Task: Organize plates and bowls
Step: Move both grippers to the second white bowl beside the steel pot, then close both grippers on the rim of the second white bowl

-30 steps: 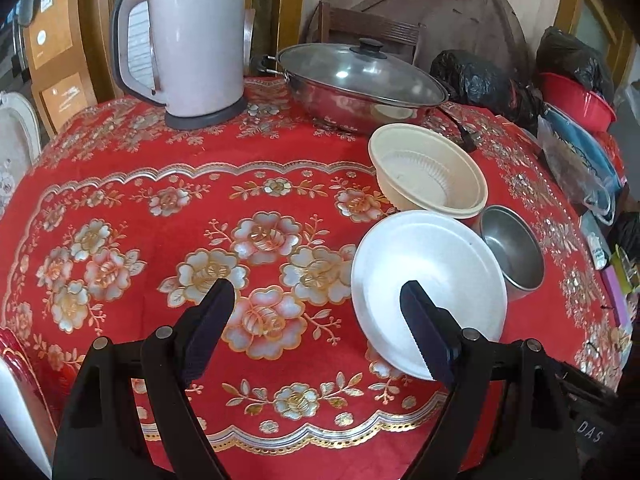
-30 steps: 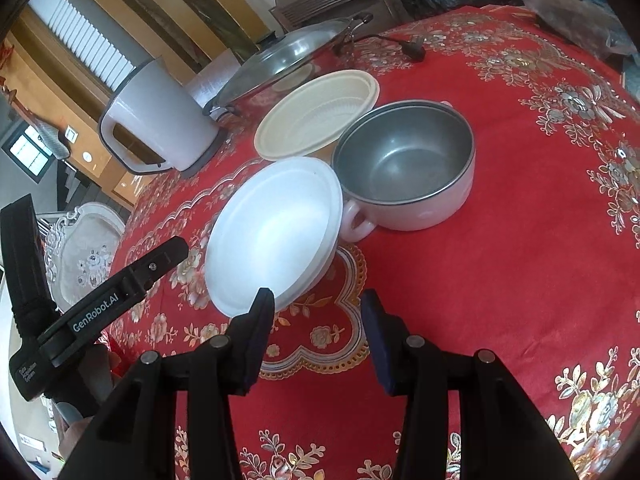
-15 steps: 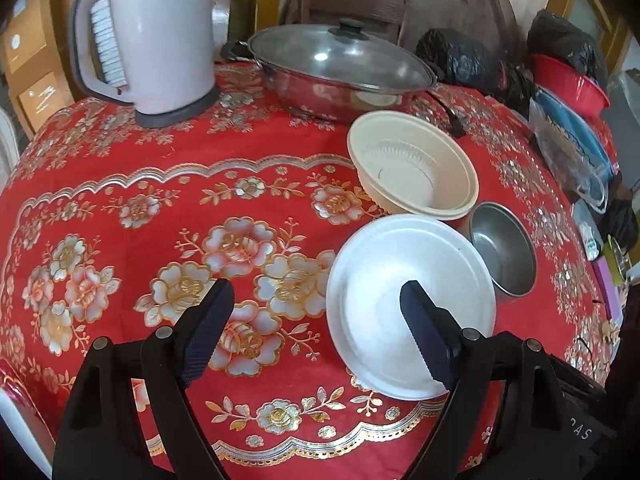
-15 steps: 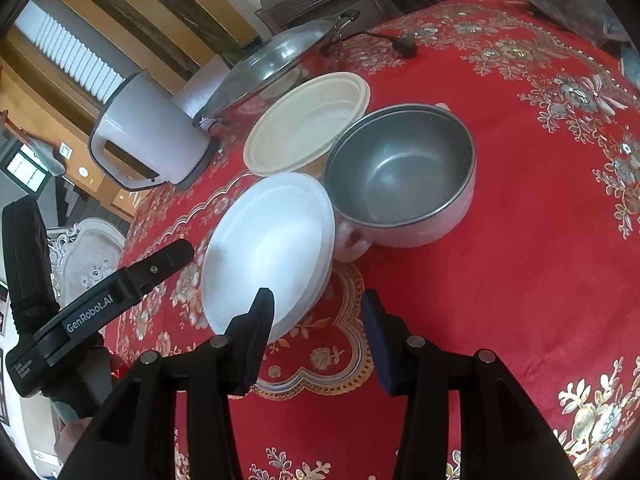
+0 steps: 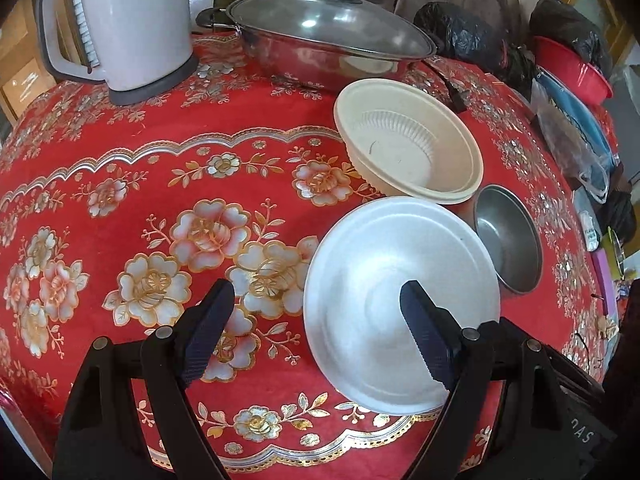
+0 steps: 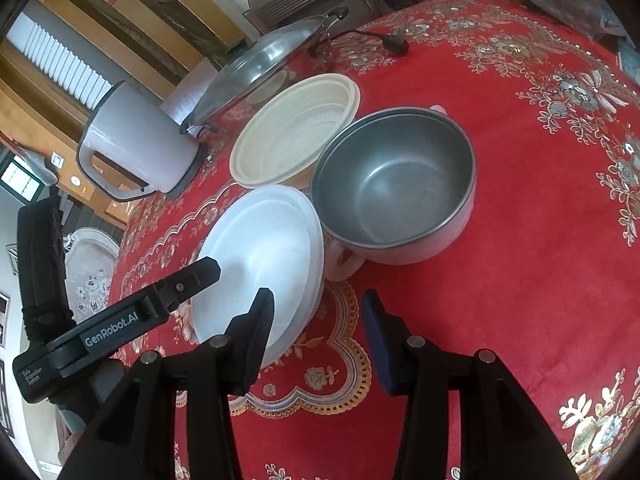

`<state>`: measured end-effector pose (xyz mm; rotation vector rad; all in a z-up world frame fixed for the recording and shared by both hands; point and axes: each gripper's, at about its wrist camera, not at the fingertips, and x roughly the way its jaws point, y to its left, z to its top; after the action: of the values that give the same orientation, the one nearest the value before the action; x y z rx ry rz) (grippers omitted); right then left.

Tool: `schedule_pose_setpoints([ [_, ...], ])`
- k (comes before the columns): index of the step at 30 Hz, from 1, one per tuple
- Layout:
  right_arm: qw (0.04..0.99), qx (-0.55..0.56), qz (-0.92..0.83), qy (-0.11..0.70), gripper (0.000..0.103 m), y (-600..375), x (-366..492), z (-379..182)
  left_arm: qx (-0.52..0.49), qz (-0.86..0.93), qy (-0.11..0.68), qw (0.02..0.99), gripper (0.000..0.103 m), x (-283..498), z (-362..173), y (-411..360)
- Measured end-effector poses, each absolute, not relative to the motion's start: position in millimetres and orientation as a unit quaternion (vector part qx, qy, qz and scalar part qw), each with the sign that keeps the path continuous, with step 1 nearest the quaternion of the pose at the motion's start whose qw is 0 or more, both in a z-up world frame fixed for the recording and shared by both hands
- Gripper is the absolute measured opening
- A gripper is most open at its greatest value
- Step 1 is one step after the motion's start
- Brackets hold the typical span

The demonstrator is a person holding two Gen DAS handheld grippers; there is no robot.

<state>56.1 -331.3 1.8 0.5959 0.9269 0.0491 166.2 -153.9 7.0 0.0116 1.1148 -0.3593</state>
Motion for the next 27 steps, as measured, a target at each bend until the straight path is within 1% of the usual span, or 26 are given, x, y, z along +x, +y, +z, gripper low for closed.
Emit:
schedule_pose_setpoints([
  [11, 0.858, 0.280, 0.025, 0.431, 0.045, -332, 64, 1, 0.016, -0.166, 0.535, 0.828, 0.085, 172, 2, -159],
  [12, 0.857, 0.282, 0.028, 0.430, 0.045, -332, 64, 1, 0.022, -0.164, 0.535, 0.829, 0.084, 172, 2, -161],
  [13, 0.858, 0.281, 0.029, 0.429, 0.045, -331, 65, 1, 0.029, -0.161, 0.533, 0.830, 0.076, 171, 2, -162],
  [15, 0.862, 0.274, 0.033, 0.426, 0.045, -329, 67, 1, 0.042, -0.156, 0.536, 0.828, 0.065, 171, -1, -165],
  [17, 0.865, 0.265, 0.034, 0.424, 0.044, -327, 69, 2, 0.045, -0.161, 0.544, 0.823, 0.065, 171, -5, -168],
  [18, 0.867, 0.261, 0.035, 0.422, 0.037, -325, 70, 2, 0.049, -0.164, 0.545, 0.821, 0.057, 171, -7, -169],
  [19, 0.868, 0.259, 0.035, 0.421, 0.034, -325, 71, 2, 0.054, -0.163, 0.547, 0.819, 0.045, 170, -9, -171],
  [20, 0.869, 0.258, 0.038, 0.420, 0.027, -325, 71, 2, 0.057, -0.161, 0.548, 0.819, 0.039, 169, -11, -172],
  [21, 0.869, 0.258, 0.043, 0.421, 0.014, -325, 72, 1, 0.059, -0.159, 0.550, 0.818, 0.034, 169, -13, -173],
  [22, 0.869, 0.256, 0.042, 0.422, 0.010, -326, 72, 0, 0.060, -0.156, 0.547, 0.820, 0.030, 168, -15, -172],
  [25, 0.869, 0.257, 0.045, 0.420, 0.010, -327, 71, -1, 0.052, -0.157, 0.543, 0.823, 0.021, 167, -16, -168],
  [27, 0.870, 0.256, 0.046, 0.418, 0.010, -327, 68, 0, 0.042, -0.161, 0.548, 0.820, 0.018, 165, -16, -162],
])
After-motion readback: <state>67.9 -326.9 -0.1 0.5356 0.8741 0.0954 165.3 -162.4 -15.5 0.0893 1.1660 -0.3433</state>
